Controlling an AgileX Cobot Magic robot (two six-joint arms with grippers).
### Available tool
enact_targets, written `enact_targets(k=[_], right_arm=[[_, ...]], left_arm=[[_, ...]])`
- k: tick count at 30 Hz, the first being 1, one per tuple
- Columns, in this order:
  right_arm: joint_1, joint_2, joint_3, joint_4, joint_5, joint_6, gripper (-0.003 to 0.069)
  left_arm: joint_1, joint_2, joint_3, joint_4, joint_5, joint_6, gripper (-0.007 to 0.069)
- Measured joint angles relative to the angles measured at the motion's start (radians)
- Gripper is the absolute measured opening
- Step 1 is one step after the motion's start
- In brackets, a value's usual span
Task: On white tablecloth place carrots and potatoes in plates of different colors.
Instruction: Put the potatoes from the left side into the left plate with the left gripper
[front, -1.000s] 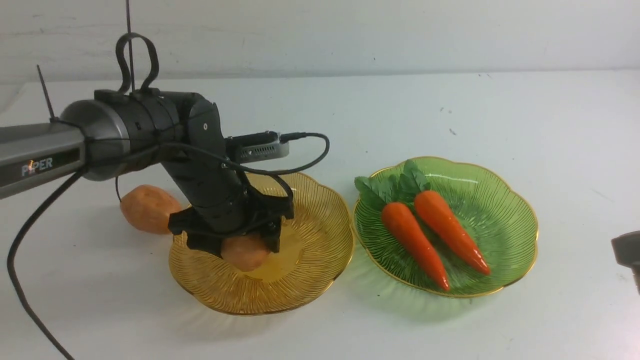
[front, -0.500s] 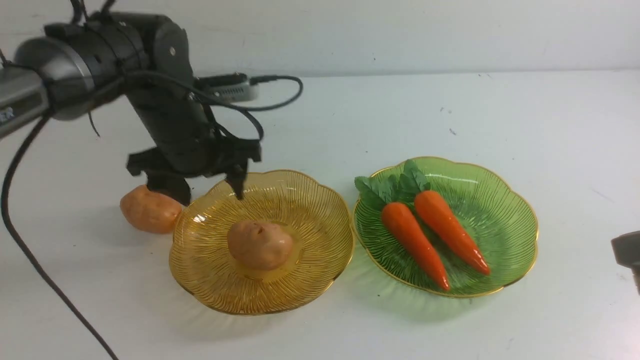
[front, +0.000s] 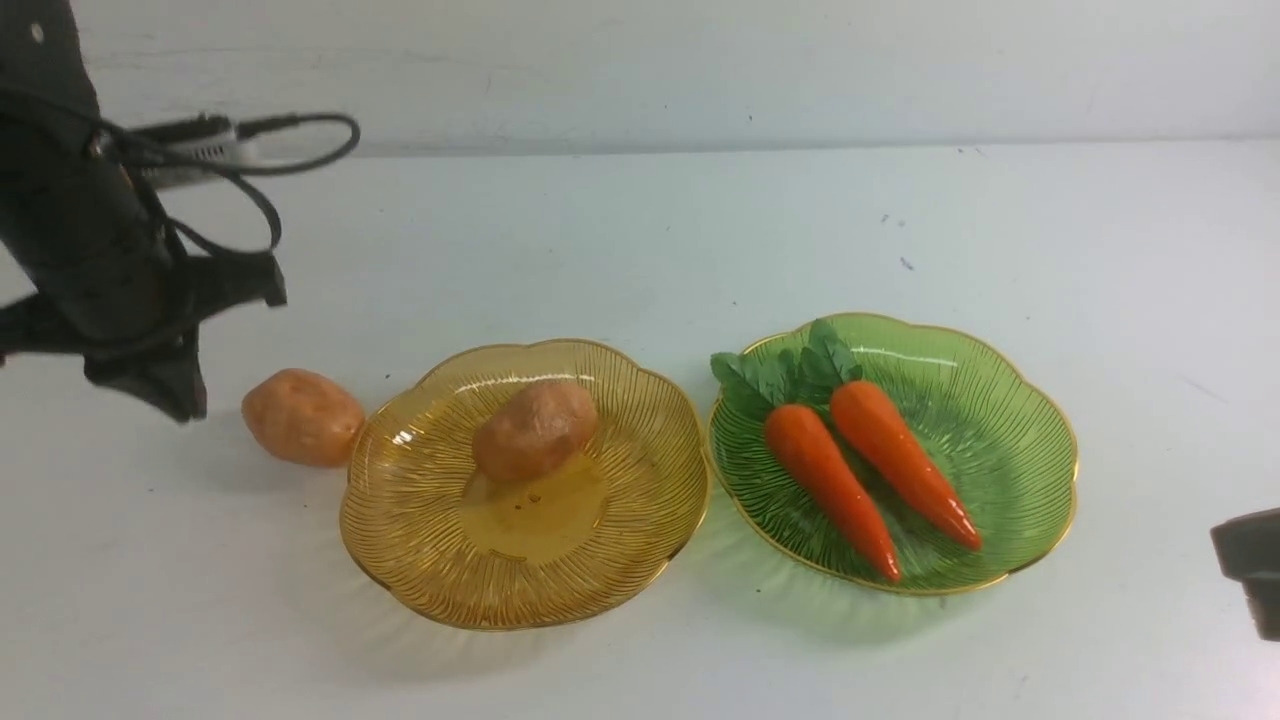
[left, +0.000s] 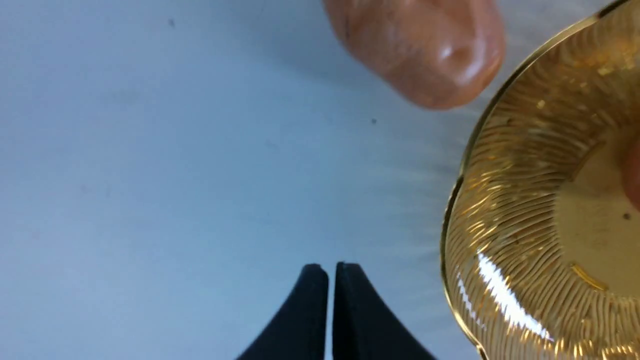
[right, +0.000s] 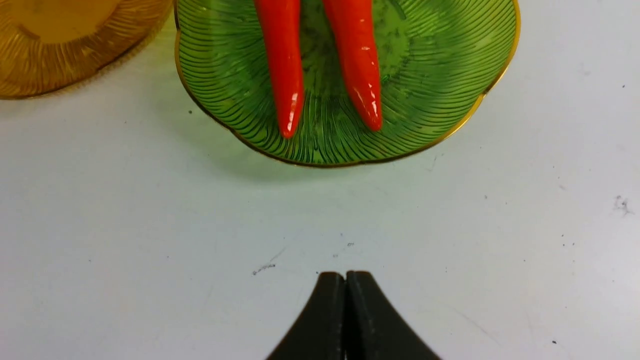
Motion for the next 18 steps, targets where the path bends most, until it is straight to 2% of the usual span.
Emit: enact_targets(k=[4,6,7,8,12,13,18], right_arm=[[0.000,0.000,0.002,0.002,-0.006,0.000,-0.0015],[0.000,0.000,0.002,0.004,-0.016,0.000,-0.0015],[0.000,0.000,0.002,0.004,-0.016,0.000,-0.0015],[0.000,0.000,0.002,0.005,-0.020,0.000,-0.0015],[0.000,0.000,0.002,0.005,-0.021,0.000,-0.0015],[0.000,0.000,0.002,0.005,-0.021,0.000,-0.0015],[0.000,0.000,0.003,0.005,-0.031,0.000,-0.0015]], left_arm=[[0.000,0.019,0.023,-0.009,-0.019,-0.050,0.0043],[0.000,0.036,0.024,-0.031,-0.078,-0.088,0.0111],[0.000,0.036,0.024,-0.031,-0.078,-0.088,0.0111],[0.000,0.047,0.024,-0.036,-0.120,-0.115,0.0164],[0.000,0.073,0.024,-0.037,-0.196,-0.169,0.0281],[0.000,0.090,0.024,-0.034,-0.222,-0.192,0.0348],[0.000,0.141,0.025,-0.038,-0.321,-0.272,0.0563]])
